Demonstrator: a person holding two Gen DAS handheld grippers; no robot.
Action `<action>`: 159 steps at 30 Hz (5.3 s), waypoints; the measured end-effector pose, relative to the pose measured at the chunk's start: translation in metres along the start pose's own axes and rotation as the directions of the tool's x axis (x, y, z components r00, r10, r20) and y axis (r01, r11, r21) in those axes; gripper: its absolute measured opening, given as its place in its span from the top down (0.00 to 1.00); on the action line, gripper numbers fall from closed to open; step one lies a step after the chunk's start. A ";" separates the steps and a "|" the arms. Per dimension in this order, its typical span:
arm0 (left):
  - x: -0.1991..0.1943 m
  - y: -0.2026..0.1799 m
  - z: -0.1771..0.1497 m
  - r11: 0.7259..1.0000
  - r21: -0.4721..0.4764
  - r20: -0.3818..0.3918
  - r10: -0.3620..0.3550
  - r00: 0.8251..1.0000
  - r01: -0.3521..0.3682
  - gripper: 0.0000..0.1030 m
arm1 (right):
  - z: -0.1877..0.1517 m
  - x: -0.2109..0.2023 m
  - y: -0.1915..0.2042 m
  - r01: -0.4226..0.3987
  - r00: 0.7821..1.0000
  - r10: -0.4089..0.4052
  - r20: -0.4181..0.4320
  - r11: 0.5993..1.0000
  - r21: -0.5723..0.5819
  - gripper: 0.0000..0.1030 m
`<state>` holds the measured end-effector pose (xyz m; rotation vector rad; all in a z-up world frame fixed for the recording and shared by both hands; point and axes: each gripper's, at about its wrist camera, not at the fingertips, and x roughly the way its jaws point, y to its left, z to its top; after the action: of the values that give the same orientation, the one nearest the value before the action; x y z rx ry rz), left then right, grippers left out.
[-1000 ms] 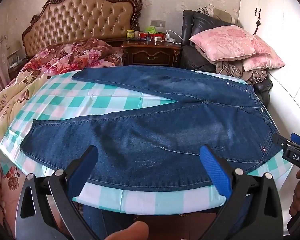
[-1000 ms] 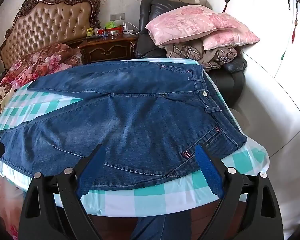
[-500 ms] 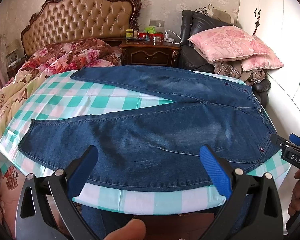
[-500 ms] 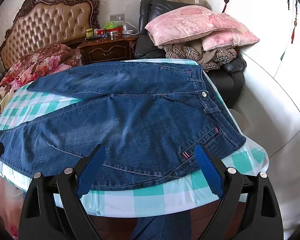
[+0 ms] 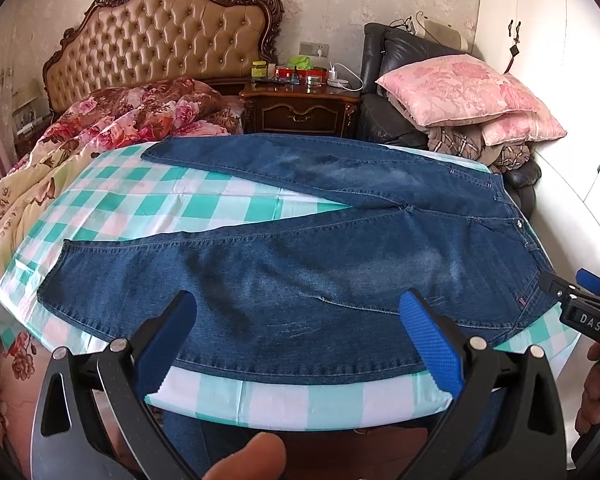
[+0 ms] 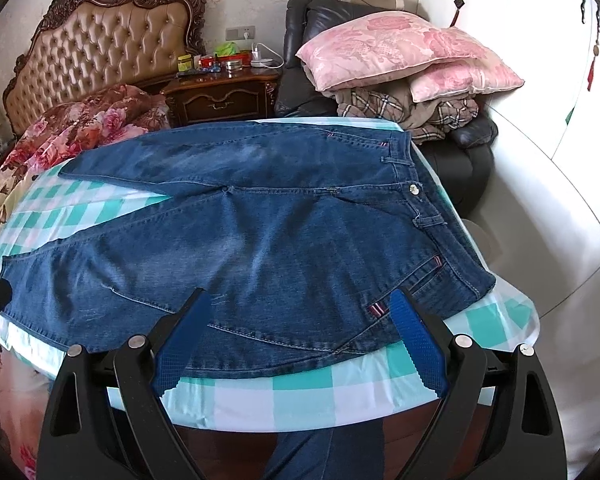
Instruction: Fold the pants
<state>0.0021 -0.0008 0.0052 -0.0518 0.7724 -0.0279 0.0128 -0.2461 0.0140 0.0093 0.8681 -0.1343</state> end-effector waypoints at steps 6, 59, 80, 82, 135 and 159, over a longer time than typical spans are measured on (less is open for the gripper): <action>-0.001 -0.001 -0.001 1.000 0.010 0.006 0.002 1.000 -0.002 0.02 | 0.000 0.000 0.000 -0.003 1.000 0.003 -0.001 1.000 0.003 0.15; 0.004 -0.001 -0.007 1.000 0.001 -0.014 -0.010 1.000 0.010 0.02 | -0.002 0.007 -0.006 -0.030 0.999 0.030 -0.022 0.999 0.017 0.15; 0.069 0.047 0.004 0.989 -0.072 -0.126 0.116 0.985 -0.125 0.02 | 0.225 0.300 -0.245 0.012 0.976 0.064 -0.206 0.938 0.347 0.27; 0.081 0.055 0.004 0.985 -0.082 -0.150 0.136 0.979 -0.149 0.02 | 0.230 0.322 -0.246 0.011 0.973 0.068 -0.219 0.941 0.339 0.27; 0.292 0.233 0.105 0.622 -0.748 -0.089 -0.439 0.894 0.231 0.55 | 0.010 0.095 -0.210 -0.493 0.854 0.521 0.024 0.792 0.358 0.88; 0.268 0.250 0.134 0.512 -0.812 0.043 -0.426 0.903 0.281 1.00 | 0.074 0.101 -0.232 -0.429 0.888 0.459 0.014 0.819 0.381 0.88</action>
<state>0.2892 0.2419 -0.0994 -1.1209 0.8763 -0.0729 0.1058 -0.4926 -0.0041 0.5818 0.8866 0.1448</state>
